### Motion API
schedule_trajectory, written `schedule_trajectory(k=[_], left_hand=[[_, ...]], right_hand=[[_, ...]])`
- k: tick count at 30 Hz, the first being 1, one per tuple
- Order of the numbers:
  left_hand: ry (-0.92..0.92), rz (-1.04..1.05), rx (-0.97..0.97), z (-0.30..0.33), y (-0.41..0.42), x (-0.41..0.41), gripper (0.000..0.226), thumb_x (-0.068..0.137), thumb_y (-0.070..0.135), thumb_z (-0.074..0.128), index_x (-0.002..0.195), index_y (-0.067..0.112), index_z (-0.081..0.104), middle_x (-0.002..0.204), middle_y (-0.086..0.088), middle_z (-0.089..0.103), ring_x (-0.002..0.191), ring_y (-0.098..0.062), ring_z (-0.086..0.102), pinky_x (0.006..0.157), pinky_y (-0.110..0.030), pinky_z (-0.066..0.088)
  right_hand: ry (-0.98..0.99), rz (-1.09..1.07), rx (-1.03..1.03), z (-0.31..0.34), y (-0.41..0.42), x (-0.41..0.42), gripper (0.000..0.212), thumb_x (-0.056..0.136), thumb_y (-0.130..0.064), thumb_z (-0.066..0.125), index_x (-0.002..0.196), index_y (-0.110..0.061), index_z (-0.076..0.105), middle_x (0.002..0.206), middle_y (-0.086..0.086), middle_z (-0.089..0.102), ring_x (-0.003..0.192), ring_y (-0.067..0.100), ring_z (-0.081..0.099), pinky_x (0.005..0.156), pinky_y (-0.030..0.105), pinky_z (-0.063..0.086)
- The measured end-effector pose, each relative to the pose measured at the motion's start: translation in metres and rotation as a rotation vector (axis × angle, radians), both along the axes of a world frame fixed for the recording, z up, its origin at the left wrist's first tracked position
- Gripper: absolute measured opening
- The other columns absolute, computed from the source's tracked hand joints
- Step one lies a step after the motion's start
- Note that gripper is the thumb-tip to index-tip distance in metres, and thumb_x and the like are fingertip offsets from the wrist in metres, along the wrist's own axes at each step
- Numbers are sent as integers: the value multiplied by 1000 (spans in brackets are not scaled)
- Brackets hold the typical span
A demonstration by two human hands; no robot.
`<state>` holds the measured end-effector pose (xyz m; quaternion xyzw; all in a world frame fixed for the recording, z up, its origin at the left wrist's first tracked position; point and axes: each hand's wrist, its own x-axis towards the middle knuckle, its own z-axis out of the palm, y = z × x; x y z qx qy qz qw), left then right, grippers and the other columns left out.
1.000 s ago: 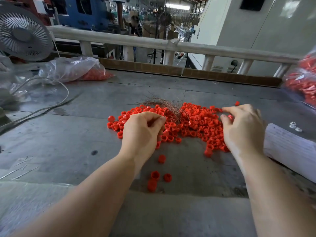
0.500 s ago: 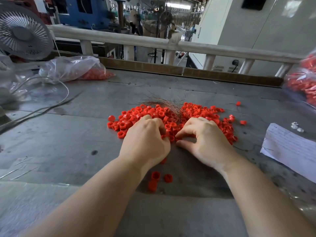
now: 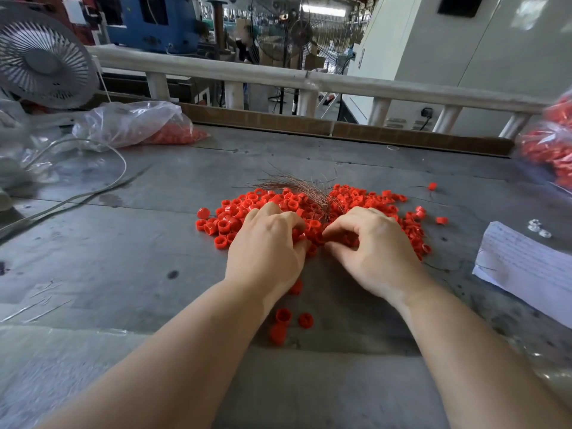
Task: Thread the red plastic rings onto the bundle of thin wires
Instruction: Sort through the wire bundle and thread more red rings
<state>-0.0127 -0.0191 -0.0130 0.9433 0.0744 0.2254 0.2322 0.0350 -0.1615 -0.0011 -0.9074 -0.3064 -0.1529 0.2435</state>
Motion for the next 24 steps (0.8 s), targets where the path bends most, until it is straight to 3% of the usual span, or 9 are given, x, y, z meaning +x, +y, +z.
schedule_trajectory(k=[4, 13, 18, 22, 24], left_hand=[[-8, -9, 39, 1, -4, 4, 33, 88, 39, 61, 119, 28, 62, 112, 4, 53, 112, -17, 43, 89, -25, 32], [-76, -60, -9, -2, -3, 5, 12, 88, 26, 62, 99, 22, 67, 93, 10, 46, 102, -15, 43, 81, -22, 30], [-140, -91, -67, 0, -4, 6, 8, 90, 21, 59, 95, 18, 65, 94, 7, 59, 94, -12, 46, 78, -16, 26], [-185, -102, -193, 3, -5, 3, 7, 89, 16, 61, 95, 16, 65, 86, 8, 64, 87, -14, 56, 78, -23, 41], [-195, -105, -274, 5, -6, 1, 9, 89, 15, 61, 97, 19, 63, 78, 16, 58, 74, -6, 56, 68, -12, 40]], right_hand=[[-51, -185, 134, 0, -5, 6, 7, 78, -9, 70, 79, -16, 73, 79, -4, 63, 83, 20, 58, 79, 32, 44], [6, -465, 200, 1, -15, 14, 13, 82, -8, 65, 82, -18, 72, 85, 5, 70, 86, 29, 61, 80, 38, 48], [65, -506, 131, 3, -18, 12, 12, 84, -13, 65, 87, -22, 72, 99, 4, 67, 98, 30, 57, 94, 44, 43], [66, -457, 97, 4, -16, 11, 9, 83, -15, 67, 87, -22, 71, 100, 3, 65, 100, 27, 56, 94, 42, 41], [55, -397, 96, 4, -15, 10, 10, 81, -13, 69, 88, -21, 72, 99, 4, 65, 98, 27, 56, 92, 44, 41]])
